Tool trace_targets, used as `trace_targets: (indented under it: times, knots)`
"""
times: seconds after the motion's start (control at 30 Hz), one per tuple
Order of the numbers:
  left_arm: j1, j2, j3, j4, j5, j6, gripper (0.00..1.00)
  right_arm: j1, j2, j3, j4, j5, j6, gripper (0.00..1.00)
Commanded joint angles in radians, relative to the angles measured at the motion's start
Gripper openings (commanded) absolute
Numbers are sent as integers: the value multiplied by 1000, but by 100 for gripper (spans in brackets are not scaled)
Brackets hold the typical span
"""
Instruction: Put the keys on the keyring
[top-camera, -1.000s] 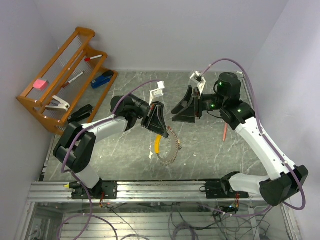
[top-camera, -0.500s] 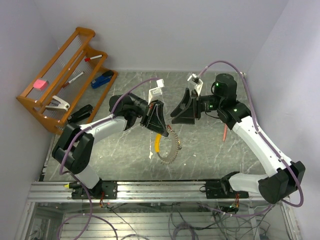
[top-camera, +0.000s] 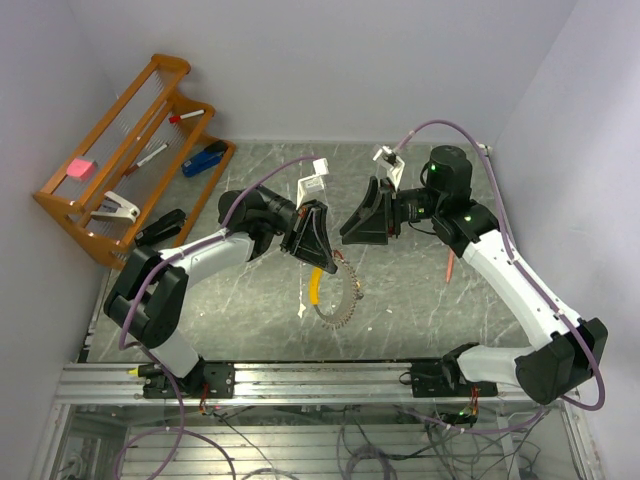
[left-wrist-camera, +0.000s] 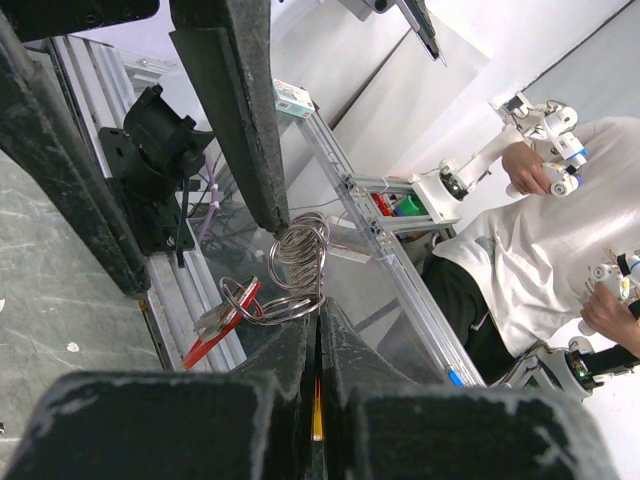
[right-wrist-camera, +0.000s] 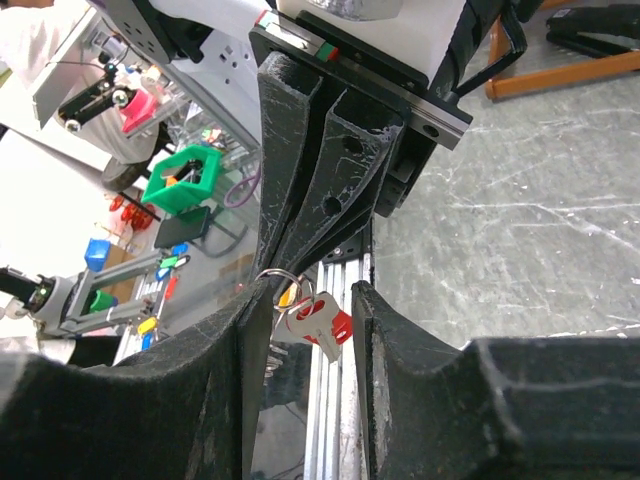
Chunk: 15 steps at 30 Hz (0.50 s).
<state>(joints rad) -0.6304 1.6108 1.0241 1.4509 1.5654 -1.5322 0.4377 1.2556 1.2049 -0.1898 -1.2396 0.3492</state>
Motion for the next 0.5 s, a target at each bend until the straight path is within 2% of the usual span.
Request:
trace_targets:
  times: [0.0,0.47]
  knots:
    - [-4,-11,31,270,25,-166,7,-6,2,-6,37,-26,22,37]
    - [-8,-6,45,270,25,-174,7,-1,14,-25,66,-36,49,41]
